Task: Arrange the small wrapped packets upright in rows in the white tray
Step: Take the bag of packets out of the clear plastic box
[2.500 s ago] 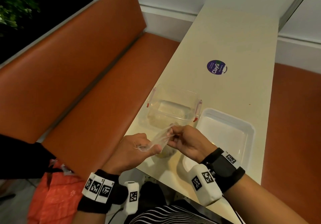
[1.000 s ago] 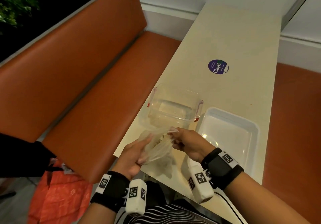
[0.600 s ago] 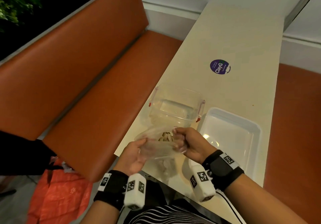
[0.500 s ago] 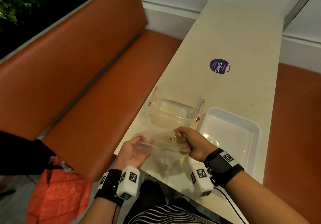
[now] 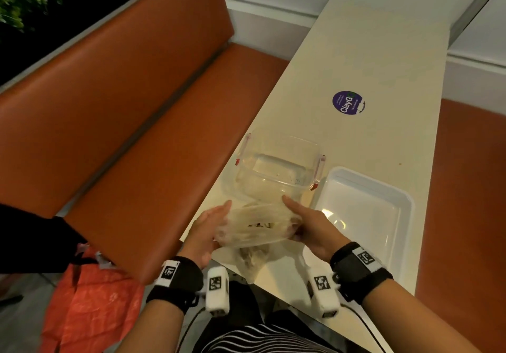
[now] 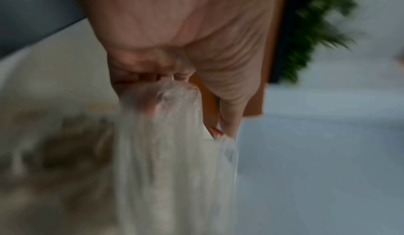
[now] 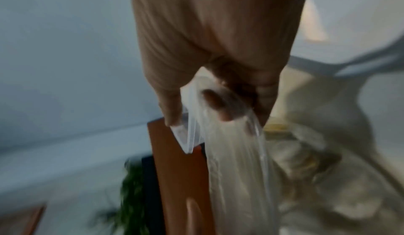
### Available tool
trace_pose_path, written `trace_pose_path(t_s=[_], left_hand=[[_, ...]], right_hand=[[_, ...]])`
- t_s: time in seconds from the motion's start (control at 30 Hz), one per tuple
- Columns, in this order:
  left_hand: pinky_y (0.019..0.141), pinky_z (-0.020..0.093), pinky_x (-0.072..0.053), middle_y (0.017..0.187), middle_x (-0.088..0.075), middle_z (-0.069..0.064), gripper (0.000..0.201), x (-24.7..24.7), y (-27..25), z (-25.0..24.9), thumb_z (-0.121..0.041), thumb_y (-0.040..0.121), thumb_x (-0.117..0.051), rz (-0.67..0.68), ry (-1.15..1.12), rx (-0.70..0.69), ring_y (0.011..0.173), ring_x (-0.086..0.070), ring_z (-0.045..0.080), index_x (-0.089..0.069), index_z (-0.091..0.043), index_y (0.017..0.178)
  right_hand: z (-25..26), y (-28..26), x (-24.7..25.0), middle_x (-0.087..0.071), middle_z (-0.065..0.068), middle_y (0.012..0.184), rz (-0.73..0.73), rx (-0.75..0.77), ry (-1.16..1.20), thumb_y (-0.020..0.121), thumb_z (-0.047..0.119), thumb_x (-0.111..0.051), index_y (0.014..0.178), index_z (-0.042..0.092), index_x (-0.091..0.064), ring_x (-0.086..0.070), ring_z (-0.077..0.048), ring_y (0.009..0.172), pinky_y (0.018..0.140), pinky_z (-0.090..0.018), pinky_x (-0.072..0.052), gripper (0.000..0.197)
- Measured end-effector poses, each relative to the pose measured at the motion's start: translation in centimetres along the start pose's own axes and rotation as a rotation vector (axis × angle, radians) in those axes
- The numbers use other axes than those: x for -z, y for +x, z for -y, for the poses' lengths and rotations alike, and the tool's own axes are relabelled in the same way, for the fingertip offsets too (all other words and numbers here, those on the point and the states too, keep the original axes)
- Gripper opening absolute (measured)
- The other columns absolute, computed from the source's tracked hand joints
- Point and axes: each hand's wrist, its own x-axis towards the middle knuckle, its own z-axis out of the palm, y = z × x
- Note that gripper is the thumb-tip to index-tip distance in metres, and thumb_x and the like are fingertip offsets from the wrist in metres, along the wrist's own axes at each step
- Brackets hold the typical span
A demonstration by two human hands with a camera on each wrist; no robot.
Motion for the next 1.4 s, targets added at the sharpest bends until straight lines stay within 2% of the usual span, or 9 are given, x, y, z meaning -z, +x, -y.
trace_pose_path(t_s=[0.07, 0.13, 0.23, 0.37, 0.63, 0.87, 1.03, 1.27, 1.4], left_hand=[[0.096, 0.045, -0.057, 0.129, -0.058, -0.001, 0.109, 0.6, 0.1, 0.8, -0.066, 0.054, -0.096, -0.060, 0.429, -0.209, 0.114, -0.063, 0.021, -0.046, -0.039, 0.147], [0.098, 0.033, -0.047, 0.132, -0.046, -0.008, 0.092, 0.3, 0.3, 1.5, -0.058, 0.058, -0.098, -0.131, 0.768, -0.383, 0.119, -0.051, 0.012, -0.057, -0.045, 0.139], [0.097, 0.030, -0.040, 0.122, -0.049, -0.015, 0.029, -0.4, 0.8, 2.3, -0.040, 0.078, -0.090, -0.265, 1.051, -0.574, 0.119, -0.047, 0.012, -0.076, -0.040, 0.104], [0.092, 0.038, -0.041, 0.107, -0.057, -0.019, 0.003, 0.1, 1.4, 3.2, -0.034, 0.094, -0.075, -0.471, 1.126, -0.679, 0.103, -0.042, 0.012, -0.077, -0.037, 0.093], [0.068, 0.034, -0.052, 0.091, -0.072, -0.008, 0.016, 1.4, 1.7, 3.9, -0.024, 0.099, -0.061, -0.451, 1.060, -0.406, 0.085, -0.065, 0.021, -0.072, -0.028, 0.088], [0.055, 0.041, -0.064, 0.092, -0.071, 0.021, 0.009, 0.6, 2.1, 1.7, 0.008, 0.090, -0.067, 0.083, -0.473, 0.270, 0.076, -0.070, 0.030, -0.068, 0.005, 0.098], [0.024, 0.017, -0.027, 0.038, -0.039, -0.006, 0.044, 1.6, 3.6, 2.0, -0.002, 0.058, -0.094, 0.365, -0.516, 0.284, 0.024, -0.037, 0.010, -0.053, -0.014, 0.064], [0.042, 0.020, -0.046, 0.045, -0.049, -0.002, 0.026, 0.4, 3.4, 0.5, -0.030, 0.090, -0.072, 0.123, -0.321, 0.236, 0.037, -0.049, 0.012, -0.056, -0.015, 0.077], [0.102, 0.044, -0.052, 0.118, -0.073, 0.003, 0.062, 0.6, 2.4, 1.1, -0.068, 0.080, -0.080, -0.005, 0.037, 0.121, 0.113, -0.066, 0.025, -0.068, -0.023, 0.122]], right_hand=[[-0.5, -0.7, -0.6, -0.066, -0.001, 0.115, -0.181, 0.112, -0.435, 0.062, 0.058, -0.093, 0.129, 0.016, -0.054, -0.067, -0.019, 0.099, 0.093, -0.035, -0.057, 0.089], [-1.1, -0.8, -1.3, -0.055, 0.008, 0.118, -0.365, 0.294, -0.780, 0.054, 0.063, -0.094, 0.134, 0.030, -0.044, -0.059, -0.012, 0.106, 0.094, -0.033, -0.054, 0.100], [-2.2, 0.1, -1.9, -0.056, 0.007, 0.112, -0.382, 0.406, -1.125, 0.063, 0.062, -0.089, 0.118, 0.030, -0.062, -0.055, -0.013, 0.105, 0.085, -0.027, -0.046, 0.068], [-2.6, 0.7, -2.5, -0.067, 0.004, 0.088, -0.382, 0.494, -1.174, 0.089, 0.044, -0.076, 0.099, 0.019, -0.079, -0.062, -0.016, 0.088, 0.063, -0.017, -0.035, 0.027], [-1.0, -0.4, -3.4, -0.078, 0.010, 0.089, -0.242, 0.364, -0.663, 0.099, 0.036, -0.066, 0.087, 0.022, -0.083, -0.067, -0.005, 0.083, 0.072, -0.020, -0.047, 0.025], [-0.8, 0.9, -2.8, -0.066, -0.010, 0.076, 0.032, -0.219, 0.619, 0.104, 0.015, -0.052, 0.084, -0.001, -0.069, -0.066, -0.021, 0.070, 0.071, -0.034, -0.061, 0.031], [-2.1, 1.9, -1.1, -0.049, -0.004, 0.065, 0.005, -0.199, 0.768, 0.083, -0.011, -0.061, 0.091, 0.006, -0.058, -0.047, -0.014, 0.042, 0.045, -0.022, -0.044, 0.018], [-2.4, 1.8, -0.5, -0.032, 0.002, 0.047, 0.066, -0.240, 0.679, 0.103, 0.020, -0.047, 0.064, 0.013, -0.048, -0.032, -0.013, 0.033, 0.033, -0.024, -0.035, 0.040], [-3.1, 2.1, 0.0, -0.032, 0.000, 0.051, 0.080, -0.200, 0.645, 0.107, 0.033, -0.041, 0.059, 0.015, -0.044, -0.033, -0.016, 0.044, 0.043, -0.029, -0.042, 0.051]])
